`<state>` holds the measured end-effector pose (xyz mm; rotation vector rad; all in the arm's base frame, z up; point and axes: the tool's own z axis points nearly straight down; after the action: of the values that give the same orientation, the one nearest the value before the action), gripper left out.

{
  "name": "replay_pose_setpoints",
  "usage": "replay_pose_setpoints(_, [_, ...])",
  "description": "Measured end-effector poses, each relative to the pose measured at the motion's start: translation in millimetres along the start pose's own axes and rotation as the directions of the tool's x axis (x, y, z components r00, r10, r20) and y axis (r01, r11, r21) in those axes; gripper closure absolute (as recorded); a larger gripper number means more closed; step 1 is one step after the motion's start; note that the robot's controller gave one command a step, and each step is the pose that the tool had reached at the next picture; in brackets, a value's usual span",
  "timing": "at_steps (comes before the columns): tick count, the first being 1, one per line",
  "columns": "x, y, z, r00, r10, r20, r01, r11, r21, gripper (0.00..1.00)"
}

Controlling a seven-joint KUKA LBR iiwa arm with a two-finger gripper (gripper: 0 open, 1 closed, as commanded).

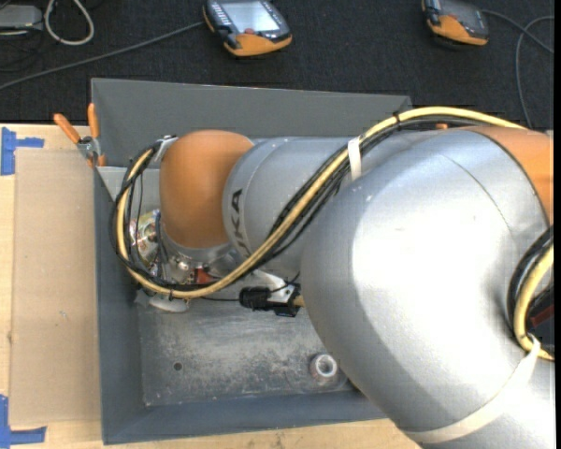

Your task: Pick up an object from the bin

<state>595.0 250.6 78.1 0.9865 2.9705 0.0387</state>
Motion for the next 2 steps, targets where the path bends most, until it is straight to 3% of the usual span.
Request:
replay_pose_setpoints(1, [-0.3,0,-1,1.0,0.002,0.0,-0.002,1.0,-0.001,1.0])
replay_pose_setpoints(2, [-0.5,1,-32,1.0,0.002,-0.002,-0.002,1.0,0.001,1.0])
